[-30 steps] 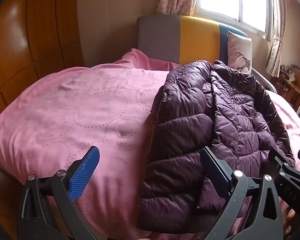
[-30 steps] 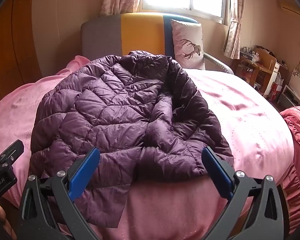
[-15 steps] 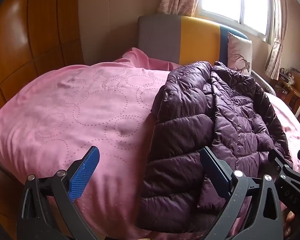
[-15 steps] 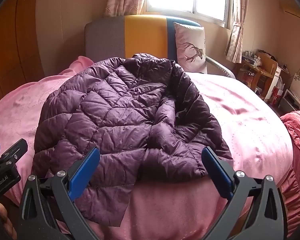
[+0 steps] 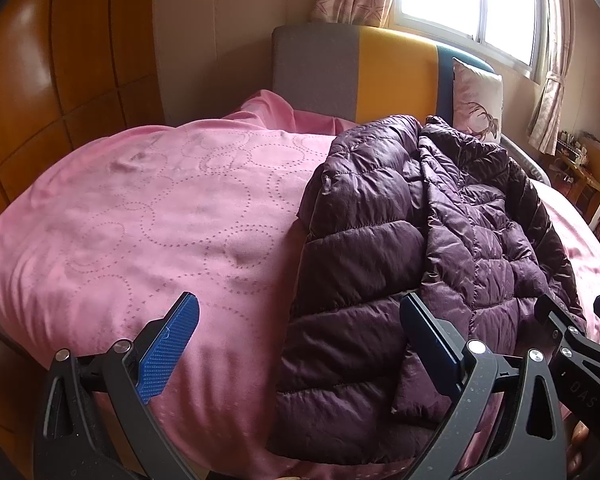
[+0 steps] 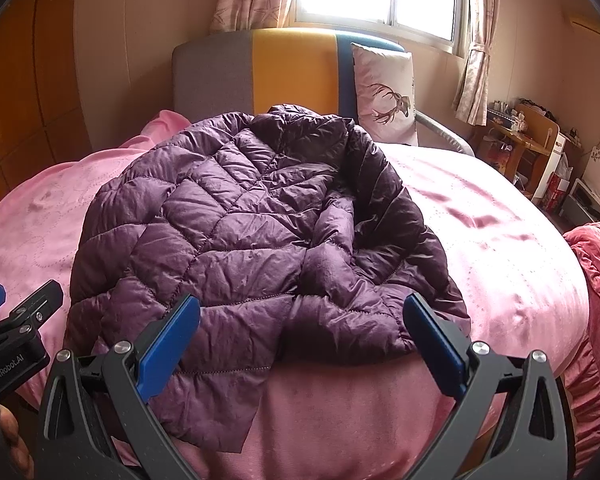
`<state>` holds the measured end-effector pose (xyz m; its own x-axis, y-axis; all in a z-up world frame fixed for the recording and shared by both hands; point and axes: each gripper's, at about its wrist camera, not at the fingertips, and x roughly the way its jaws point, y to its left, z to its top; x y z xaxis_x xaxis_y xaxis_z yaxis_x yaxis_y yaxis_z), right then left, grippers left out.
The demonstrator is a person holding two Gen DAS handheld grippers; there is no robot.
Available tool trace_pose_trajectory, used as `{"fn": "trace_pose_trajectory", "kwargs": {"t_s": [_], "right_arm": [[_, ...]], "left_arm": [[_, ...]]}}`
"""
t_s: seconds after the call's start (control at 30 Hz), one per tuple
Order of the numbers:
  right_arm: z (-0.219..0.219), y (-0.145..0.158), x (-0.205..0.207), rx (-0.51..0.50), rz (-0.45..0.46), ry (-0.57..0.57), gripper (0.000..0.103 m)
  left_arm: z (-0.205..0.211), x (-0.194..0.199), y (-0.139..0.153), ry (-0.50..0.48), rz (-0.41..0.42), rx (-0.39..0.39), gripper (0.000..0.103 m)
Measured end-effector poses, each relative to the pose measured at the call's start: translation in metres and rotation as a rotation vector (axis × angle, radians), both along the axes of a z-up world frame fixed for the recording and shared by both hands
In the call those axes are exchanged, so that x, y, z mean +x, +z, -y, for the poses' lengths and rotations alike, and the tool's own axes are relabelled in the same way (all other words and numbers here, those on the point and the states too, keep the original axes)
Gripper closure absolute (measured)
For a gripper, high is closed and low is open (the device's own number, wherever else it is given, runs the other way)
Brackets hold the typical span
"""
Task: Fold large clothes
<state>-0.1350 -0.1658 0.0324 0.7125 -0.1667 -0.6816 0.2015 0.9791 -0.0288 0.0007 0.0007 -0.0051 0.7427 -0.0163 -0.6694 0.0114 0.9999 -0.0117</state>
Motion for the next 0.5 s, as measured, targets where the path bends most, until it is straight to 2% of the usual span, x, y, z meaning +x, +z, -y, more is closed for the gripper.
{"fn": "trace_pose_trajectory", "kwargs": {"t_s": [0.5], "right_arm": [[-0.0011,-0.0028,-0.001,0.011,-0.005,0.011,0.002]], "left_arm": [[-0.0037,-0.0011,-0.0007,0.015,0.003,0.003,0.004]]}}
